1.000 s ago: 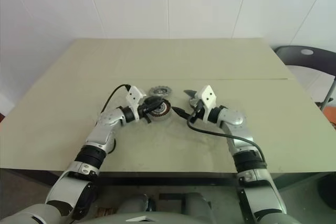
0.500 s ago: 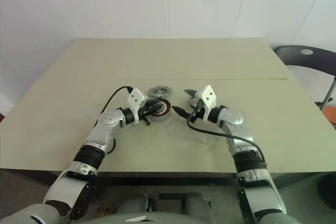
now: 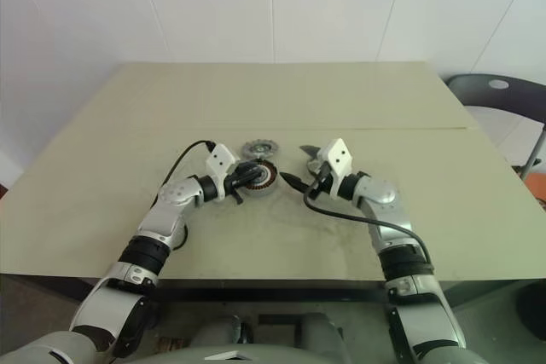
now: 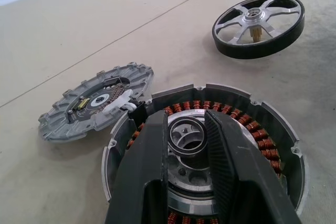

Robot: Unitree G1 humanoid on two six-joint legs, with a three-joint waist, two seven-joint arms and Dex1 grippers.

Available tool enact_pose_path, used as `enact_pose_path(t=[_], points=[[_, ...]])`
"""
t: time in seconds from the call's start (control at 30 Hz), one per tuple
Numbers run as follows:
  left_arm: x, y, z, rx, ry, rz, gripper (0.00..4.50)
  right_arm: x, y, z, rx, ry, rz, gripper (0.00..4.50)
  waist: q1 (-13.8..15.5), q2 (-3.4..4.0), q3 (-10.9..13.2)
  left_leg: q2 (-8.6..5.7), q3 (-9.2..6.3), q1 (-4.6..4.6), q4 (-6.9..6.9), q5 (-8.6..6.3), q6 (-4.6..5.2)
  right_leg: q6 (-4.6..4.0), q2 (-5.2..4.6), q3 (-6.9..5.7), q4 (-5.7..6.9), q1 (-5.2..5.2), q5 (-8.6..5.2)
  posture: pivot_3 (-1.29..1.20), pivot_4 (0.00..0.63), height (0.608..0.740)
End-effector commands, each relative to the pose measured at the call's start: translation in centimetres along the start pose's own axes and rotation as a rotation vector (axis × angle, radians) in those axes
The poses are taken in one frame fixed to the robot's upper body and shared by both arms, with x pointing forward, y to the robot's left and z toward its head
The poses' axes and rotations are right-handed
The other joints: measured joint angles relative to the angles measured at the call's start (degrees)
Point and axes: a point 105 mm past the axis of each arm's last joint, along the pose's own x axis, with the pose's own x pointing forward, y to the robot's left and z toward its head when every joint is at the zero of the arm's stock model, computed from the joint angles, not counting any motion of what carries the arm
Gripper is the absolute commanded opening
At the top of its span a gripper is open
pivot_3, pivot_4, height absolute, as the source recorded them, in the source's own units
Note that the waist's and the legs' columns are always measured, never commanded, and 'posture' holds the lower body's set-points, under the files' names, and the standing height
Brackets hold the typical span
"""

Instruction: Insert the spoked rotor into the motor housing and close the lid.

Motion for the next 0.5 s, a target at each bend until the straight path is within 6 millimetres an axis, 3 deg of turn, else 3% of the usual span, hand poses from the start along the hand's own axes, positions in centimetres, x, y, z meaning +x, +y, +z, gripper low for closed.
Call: enact_pose_path(t=[0.03, 0.5], points=[[0.08, 0.09, 0.96, 0.011, -0.031, 0.000, 0.70, 0.34, 0.04, 1.40, -0.039, -0.045, 0.006, 4.50, 0.00, 0.00, 0.00, 0.00, 0.00, 0.00, 0.00, 0.00, 0.00, 0.00, 0.00, 0.00, 0.00, 0.00, 0.00, 0.00, 0.000, 0.740], [0.12, -0.09, 1.01, -0.011, -0.036, -0.006, 0.70, 0.30, 0.03, 1.26, -0.042, -0.042, 0.003, 4.50, 0.01, 0.00, 0.00, 0.00, 0.00, 0.01, 0.04, 0.00, 0.00, 0.01, 0.00, 0.00, 0.06, 0.01, 0.00, 0.00, 0.000, 0.740]])
